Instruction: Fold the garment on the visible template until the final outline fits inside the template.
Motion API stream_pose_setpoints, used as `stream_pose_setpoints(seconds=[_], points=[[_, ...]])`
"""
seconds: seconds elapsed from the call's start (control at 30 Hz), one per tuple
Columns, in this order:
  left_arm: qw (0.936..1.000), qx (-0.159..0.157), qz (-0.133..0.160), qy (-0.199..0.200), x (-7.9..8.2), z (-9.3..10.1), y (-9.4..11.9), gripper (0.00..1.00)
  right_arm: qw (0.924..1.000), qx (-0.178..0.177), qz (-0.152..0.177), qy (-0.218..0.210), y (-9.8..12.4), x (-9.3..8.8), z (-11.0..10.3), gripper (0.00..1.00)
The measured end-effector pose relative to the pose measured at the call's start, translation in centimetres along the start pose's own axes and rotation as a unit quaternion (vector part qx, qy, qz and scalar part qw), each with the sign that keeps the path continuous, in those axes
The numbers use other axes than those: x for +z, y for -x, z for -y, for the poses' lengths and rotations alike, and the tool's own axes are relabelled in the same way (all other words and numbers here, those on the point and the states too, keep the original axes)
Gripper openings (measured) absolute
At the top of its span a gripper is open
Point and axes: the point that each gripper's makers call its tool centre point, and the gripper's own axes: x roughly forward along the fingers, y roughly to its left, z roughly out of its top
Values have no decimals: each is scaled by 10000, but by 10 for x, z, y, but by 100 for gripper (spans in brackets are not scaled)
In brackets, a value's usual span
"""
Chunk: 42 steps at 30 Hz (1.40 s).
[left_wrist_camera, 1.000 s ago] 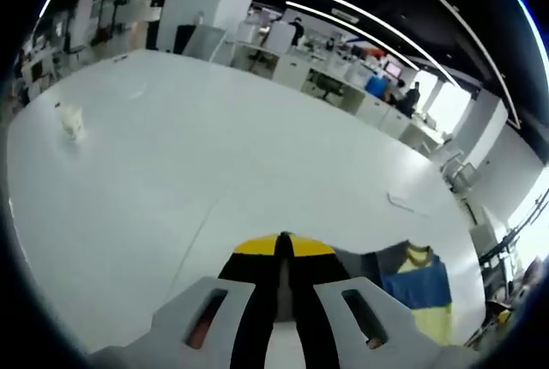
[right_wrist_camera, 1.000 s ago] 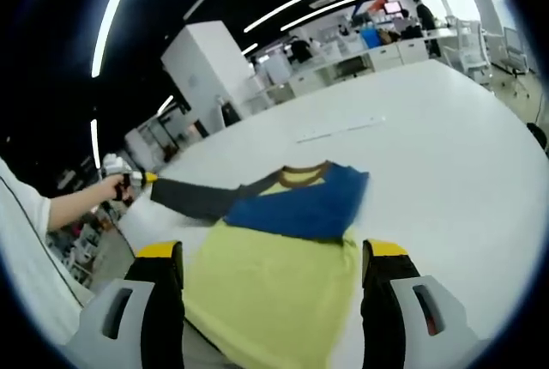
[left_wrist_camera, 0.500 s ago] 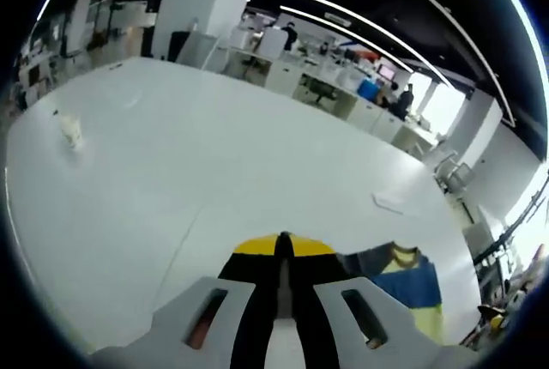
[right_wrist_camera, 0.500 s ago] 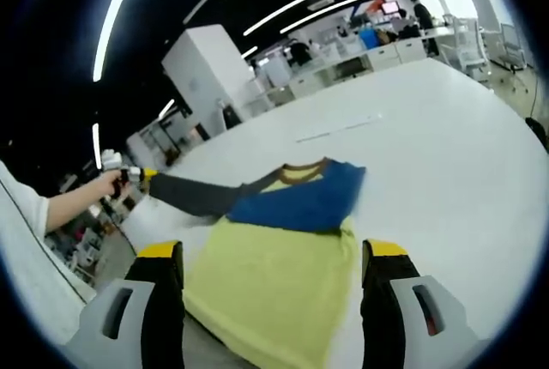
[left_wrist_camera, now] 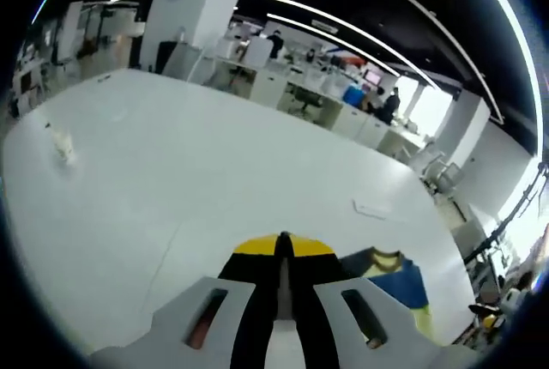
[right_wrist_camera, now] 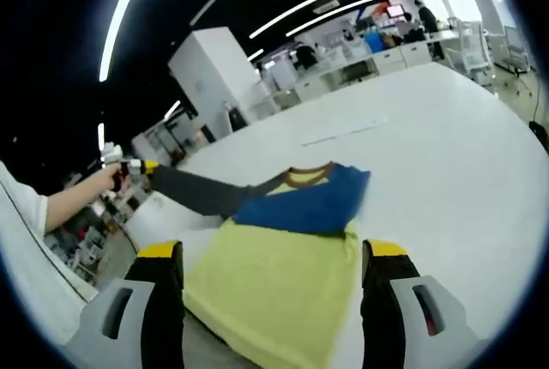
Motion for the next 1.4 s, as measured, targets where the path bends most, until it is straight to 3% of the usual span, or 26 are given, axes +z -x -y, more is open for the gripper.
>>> stream_pose_setpoints(seconds=[0.4, 1.4], points=[[9996, -259, -23, -120, -2, 37, 6, 0, 10000, 26, 11, 0, 9, -7, 0, 85], [9953, -924, -73, -279, -6, 106, 12, 0, 10000, 10, 66, 46, 37, -9, 9, 84]])
